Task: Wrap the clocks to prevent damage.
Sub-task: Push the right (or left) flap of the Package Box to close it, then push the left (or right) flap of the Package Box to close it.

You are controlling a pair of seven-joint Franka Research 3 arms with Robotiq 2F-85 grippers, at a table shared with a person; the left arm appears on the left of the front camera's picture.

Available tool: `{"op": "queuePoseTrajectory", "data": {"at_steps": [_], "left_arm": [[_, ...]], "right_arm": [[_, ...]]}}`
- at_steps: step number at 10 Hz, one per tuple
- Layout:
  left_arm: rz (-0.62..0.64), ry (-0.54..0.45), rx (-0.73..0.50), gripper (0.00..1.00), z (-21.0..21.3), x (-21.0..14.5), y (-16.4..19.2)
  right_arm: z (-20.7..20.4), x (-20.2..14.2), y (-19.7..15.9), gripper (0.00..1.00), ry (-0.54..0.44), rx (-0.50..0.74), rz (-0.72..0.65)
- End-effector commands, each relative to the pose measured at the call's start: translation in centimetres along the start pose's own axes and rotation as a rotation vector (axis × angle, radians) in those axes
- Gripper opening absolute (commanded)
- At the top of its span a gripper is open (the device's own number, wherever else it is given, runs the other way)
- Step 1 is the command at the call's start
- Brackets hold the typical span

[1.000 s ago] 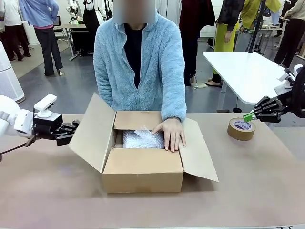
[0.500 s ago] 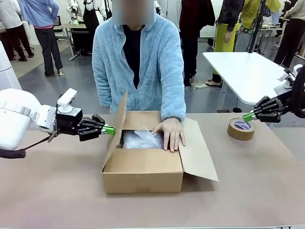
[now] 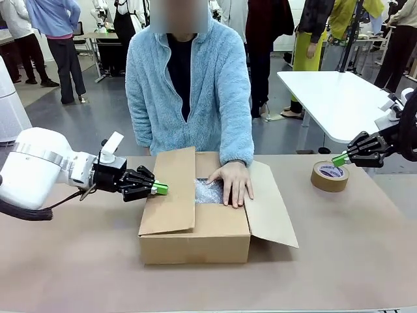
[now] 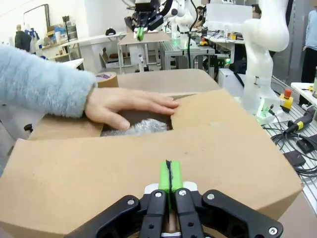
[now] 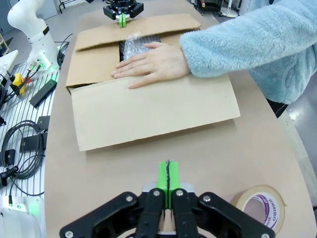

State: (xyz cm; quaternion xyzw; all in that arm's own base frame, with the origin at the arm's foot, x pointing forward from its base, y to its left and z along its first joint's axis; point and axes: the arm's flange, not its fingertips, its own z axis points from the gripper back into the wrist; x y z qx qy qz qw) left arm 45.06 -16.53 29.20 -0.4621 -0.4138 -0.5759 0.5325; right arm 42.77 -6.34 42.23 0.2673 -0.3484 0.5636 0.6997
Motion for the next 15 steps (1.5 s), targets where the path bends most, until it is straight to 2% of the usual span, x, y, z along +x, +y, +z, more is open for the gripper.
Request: {"op": "queuePoseTrajectory", "data": {"at_steps": [1,3,5,6,15], "left_arm": [[-0.004,0.018,0.052,0.00,-0.9,-0.8,1.2],[0.016,0.023,0.064,0.00,-0.1,-1.3,1.8],[0.031,0.003,0.010,0.00,3.4,-1.0,-0.1],[0.016,0.001,0.007,0.00,0.1,-0.5,0.9],[0.016,0.001,0.007,0.00,0.1,-0.5,0.9]], "right_arm": [[0.1,0.1,0.2,0.01,-0.001,0.005,0.000],[0.1,0.1,0.2,0.01,-0.001,0.005,0.000],[0.1,0.1,0.2,0.01,-0.001,0.005,0.000],[0.1,0.1,0.2,0.01,-0.001,0.005,0.000],[0.1,0.1,0.2,0.01,-0.001,0.005,0.000]]}}
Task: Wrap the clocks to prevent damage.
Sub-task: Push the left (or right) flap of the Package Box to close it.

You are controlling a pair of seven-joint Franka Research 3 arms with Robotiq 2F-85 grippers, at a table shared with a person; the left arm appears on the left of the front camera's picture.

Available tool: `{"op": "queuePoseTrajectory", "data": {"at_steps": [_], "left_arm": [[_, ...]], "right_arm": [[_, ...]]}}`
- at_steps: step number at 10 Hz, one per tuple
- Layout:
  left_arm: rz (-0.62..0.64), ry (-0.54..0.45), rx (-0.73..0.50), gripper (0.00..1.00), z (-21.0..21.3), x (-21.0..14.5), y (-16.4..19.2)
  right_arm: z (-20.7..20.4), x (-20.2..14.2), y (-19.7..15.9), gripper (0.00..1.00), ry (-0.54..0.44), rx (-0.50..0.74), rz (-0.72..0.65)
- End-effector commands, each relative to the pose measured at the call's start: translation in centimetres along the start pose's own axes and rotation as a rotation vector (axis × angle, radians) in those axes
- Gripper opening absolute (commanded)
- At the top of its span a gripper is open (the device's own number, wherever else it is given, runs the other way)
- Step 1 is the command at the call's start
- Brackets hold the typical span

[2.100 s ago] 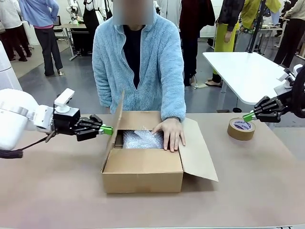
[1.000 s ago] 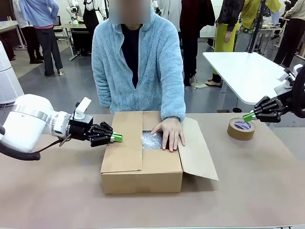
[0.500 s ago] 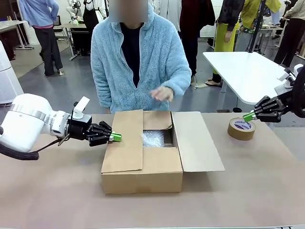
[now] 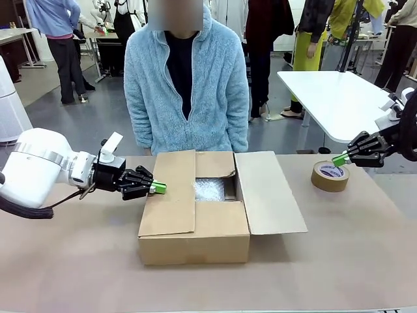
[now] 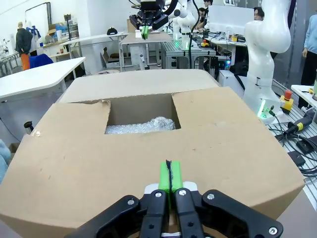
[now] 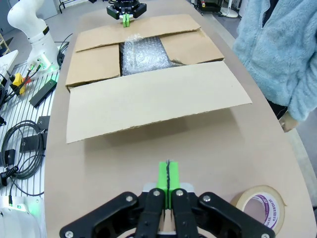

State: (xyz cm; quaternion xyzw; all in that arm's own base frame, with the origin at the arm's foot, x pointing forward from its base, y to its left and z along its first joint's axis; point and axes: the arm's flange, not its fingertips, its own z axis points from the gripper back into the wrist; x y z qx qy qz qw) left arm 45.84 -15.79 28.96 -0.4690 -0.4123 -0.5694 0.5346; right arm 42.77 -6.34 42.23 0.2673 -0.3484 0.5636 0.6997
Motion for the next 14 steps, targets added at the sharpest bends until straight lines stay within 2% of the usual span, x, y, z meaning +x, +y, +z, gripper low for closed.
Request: {"op": "queuePoseTrajectory", "data": {"at_steps": [1,3,6,8,10,14], "left_arm": [[-0.001,0.011,0.009,0.00,-0.6,-0.1,0.2],[-0.001,0.011,0.009,0.00,-0.6,-0.1,0.2],[-0.001,0.011,0.009,0.00,-0.6,-0.1,0.2],[-0.001,0.011,0.009,0.00,-0.6,-0.1,0.2],[-0.001,0.011,0.009,0.00,-0.6,-0.1,0.2],[-0.001,0.011,0.009,0.00,-0.6,-0.1,0.2]], "right_arm": [[0.1,0.1,0.2,0.01,-0.001,0.005,0.000],[0.0,0.0,0.0,0.01,0.000,0.000,0.000],[-5.0,-1.9,-0.2,0.01,0.107,0.030,-0.004],[-7.2,-2.7,-0.4,0.01,0.123,0.027,0.001],[-9.7,-3.7,0.1,0.01,0.132,0.098,0.015],[-14.4,-3.9,0.4,0.01,-0.002,0.244,-0.007]]}}
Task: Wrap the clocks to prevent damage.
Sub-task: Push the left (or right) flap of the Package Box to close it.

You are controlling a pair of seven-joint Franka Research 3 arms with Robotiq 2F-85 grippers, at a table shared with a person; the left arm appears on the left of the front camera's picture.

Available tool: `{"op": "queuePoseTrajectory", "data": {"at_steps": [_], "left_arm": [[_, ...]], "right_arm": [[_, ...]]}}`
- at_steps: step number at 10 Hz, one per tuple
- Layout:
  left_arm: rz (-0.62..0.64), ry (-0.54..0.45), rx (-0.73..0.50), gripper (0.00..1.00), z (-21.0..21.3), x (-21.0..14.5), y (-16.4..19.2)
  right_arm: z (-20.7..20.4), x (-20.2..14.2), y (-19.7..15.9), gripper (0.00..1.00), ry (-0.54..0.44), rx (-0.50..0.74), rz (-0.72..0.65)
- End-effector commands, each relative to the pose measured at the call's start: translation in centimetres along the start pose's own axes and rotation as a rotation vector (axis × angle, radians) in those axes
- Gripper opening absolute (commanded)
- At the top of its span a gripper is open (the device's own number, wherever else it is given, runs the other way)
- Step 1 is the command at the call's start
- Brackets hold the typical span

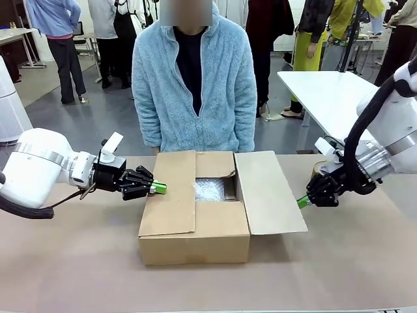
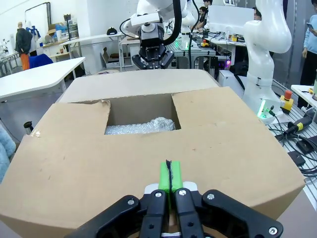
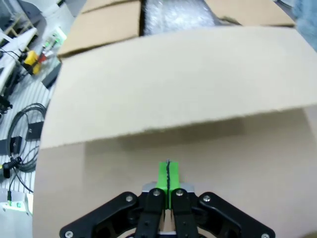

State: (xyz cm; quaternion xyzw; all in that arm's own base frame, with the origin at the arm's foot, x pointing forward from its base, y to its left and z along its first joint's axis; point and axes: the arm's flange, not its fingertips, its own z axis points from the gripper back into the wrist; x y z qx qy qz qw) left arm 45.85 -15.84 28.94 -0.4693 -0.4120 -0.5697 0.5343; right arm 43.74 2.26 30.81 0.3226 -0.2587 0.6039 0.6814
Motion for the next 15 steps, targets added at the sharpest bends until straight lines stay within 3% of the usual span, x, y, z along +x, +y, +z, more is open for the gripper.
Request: {"op": "queuePoseTrajectory", "data": {"at_steps": [1,3,7,12,15], "left_arm": [[0.000,0.011,0.010,0.00,-0.5,-0.1,0.2],[0.000,0.011,0.010,0.00,-0.5,-0.1,0.2],[0.000,0.011,0.010,0.00,-0.5,-0.1,0.2],[0.000,0.011,0.010,0.00,-0.5,-0.1,0.2],[0.000,0.011,0.010,0.00,-0.5,-0.1,0.2]], "right_arm": [[-1.0,-0.2,-0.7,0.01,-0.150,0.108,-0.026],[-0.9,0.1,-0.8,0.01,-0.310,0.150,-0.065],[-2.1,1.6,-0.4,0.01,-0.511,0.145,-0.088],[-6.0,6.7,0.9,0.01,-0.611,0.167,-0.007],[-8.2,8.2,1.4,0.01,-0.609,0.181,0.014]]}}
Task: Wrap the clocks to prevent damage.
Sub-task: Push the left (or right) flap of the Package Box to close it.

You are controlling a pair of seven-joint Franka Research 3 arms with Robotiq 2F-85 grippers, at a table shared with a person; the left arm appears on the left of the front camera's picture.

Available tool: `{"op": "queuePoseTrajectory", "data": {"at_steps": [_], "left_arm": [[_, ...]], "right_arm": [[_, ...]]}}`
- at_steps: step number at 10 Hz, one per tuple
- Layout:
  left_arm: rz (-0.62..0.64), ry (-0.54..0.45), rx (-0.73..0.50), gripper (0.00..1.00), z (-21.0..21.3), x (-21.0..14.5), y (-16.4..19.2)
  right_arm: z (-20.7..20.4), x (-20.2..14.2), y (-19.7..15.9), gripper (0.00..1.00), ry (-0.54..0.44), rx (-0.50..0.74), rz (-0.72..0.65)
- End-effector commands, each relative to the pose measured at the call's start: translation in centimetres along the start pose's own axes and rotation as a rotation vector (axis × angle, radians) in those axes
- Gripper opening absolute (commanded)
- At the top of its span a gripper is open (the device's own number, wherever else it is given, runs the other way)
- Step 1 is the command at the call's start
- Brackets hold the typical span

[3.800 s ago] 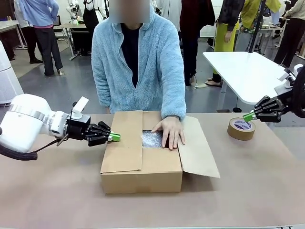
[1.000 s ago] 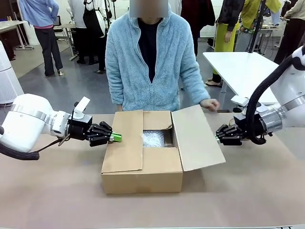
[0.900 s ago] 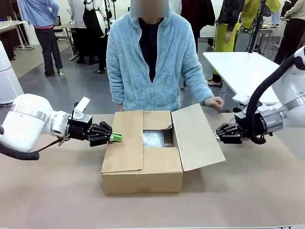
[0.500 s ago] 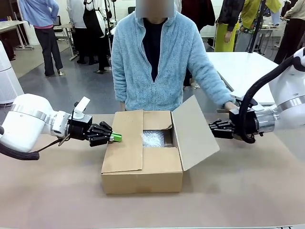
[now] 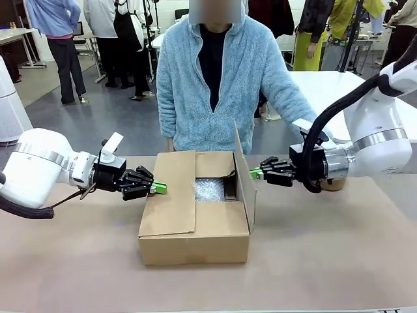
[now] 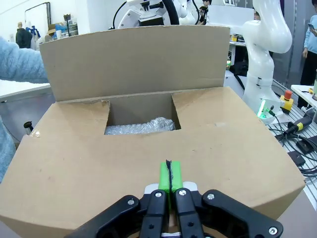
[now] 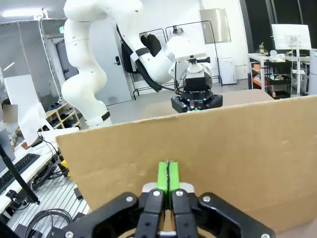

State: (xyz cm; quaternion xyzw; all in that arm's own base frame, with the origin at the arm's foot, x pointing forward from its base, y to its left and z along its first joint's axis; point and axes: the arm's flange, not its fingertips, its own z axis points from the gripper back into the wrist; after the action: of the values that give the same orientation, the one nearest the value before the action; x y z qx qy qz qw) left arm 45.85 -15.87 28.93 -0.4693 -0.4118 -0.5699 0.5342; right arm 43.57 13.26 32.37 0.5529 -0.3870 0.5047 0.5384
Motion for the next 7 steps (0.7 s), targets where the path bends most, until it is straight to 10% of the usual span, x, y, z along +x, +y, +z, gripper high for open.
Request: {"op": "queuePoseTrajectory", "data": {"at_steps": [1,7], "left_arm": [[0.000,0.011,0.010,0.00,-0.5,-0.1,0.2],[0.000,0.011,0.010,0.00,-0.5,-0.1,0.2]], "right_arm": [[-1.7,-1.2,0.0,0.01,0.007,-0.008,0.017],[-4.9,-5.6,-1.5,0.01,0.141,-0.042,0.058]]}}
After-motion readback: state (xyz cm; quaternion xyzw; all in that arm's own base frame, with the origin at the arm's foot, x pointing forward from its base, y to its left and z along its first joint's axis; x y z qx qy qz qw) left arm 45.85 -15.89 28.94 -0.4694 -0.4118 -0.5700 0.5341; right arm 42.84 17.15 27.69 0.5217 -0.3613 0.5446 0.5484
